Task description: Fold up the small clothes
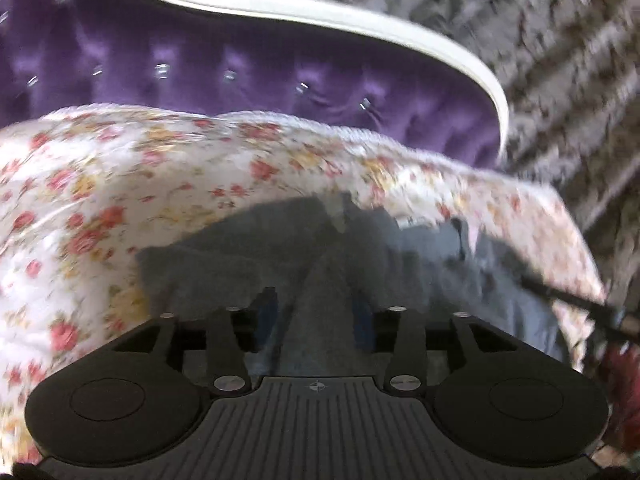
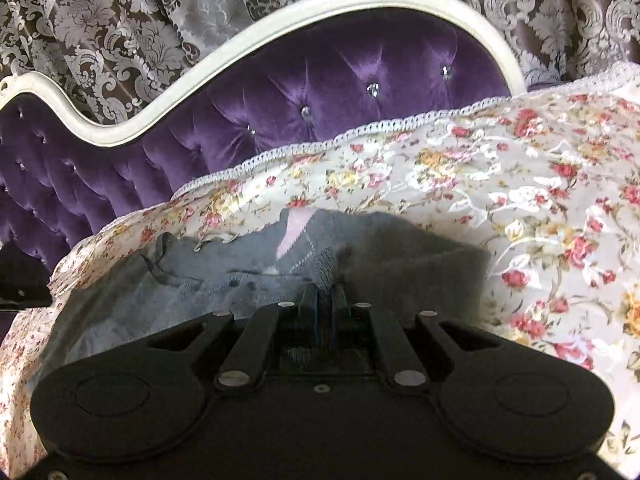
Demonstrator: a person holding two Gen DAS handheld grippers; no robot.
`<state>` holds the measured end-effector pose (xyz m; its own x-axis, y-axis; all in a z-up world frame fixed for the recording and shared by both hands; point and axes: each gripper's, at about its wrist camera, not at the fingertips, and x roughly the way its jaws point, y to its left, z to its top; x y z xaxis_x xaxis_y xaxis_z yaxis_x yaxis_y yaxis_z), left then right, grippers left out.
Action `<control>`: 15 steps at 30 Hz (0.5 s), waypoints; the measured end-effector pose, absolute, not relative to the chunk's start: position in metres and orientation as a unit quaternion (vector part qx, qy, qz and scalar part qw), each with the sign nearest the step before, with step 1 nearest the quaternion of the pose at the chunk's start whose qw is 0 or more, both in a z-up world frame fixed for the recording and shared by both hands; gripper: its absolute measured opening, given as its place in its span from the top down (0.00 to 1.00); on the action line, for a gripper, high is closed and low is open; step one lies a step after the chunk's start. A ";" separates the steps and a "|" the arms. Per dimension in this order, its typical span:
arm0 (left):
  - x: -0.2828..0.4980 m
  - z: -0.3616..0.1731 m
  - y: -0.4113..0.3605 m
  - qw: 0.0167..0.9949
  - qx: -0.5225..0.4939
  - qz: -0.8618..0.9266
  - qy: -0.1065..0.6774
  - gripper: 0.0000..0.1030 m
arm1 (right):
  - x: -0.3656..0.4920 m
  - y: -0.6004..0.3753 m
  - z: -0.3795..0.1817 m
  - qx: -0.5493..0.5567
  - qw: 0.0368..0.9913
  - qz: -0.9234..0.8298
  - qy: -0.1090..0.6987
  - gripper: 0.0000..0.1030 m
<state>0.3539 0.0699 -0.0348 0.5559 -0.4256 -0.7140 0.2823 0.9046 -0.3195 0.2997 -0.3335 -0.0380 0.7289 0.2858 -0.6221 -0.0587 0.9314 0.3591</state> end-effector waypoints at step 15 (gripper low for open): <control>0.337 -0.042 0.032 0.910 -0.024 -0.171 0.377 0.94 | 0.304 -0.327 -0.041 0.149 0.916 0.106 0.356 0.86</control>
<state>0.3370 0.0321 -0.0423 0.6571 -0.3286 -0.6785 0.2929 0.9406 -0.1718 0.3041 -0.3272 -0.0411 0.7234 0.3007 -0.6215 -0.0880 0.9330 0.3489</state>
